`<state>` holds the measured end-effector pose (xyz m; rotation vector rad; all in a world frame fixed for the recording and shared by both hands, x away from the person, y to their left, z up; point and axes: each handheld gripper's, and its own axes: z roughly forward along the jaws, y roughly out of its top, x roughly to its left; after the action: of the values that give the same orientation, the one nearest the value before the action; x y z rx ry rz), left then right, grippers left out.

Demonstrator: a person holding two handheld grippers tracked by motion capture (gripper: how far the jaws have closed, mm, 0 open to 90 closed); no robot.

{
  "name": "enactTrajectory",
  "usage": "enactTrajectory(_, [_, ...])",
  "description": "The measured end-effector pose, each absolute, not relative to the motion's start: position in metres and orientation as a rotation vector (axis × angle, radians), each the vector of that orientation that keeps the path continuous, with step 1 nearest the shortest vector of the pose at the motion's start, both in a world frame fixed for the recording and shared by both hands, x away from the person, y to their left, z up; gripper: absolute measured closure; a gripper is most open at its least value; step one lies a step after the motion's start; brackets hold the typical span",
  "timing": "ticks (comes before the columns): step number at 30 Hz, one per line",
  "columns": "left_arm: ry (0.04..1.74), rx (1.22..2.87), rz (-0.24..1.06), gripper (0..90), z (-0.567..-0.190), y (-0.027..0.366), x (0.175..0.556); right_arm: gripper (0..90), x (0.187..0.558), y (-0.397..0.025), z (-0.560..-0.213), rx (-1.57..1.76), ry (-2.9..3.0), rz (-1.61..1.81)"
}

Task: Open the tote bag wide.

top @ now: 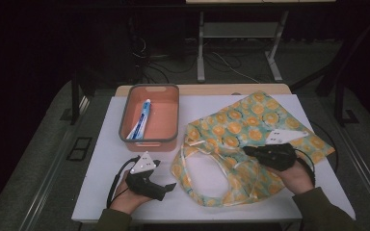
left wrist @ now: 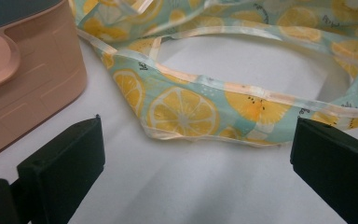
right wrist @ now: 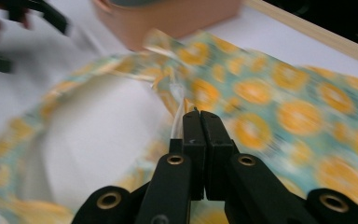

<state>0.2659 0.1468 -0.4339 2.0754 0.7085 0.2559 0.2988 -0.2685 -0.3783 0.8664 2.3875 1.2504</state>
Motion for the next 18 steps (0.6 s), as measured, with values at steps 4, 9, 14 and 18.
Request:
enactTrajectory(4, [0.709,2.078,0.253,1.6,-0.434,0.146,0.266,89.0,0.304,-0.302,-0.386,0.981,2.351,1.189])
enactTrajectory(9, [0.711,2.081,0.252,1.6,-0.435,0.145,0.266,88.9,0.307,-0.337,-0.398,1.090,2.335,1.081])
enactTrajectory(14, [0.710,2.090,0.248,1.6,-0.436,0.144,0.266,88.9,0.315,-0.358,-0.418,1.174,2.360,0.934])
enactTrajectory(18, [0.711,2.094,0.245,1.6,-0.436,0.144,0.266,88.7,0.324,-0.356,-0.434,1.209,2.419,0.844])
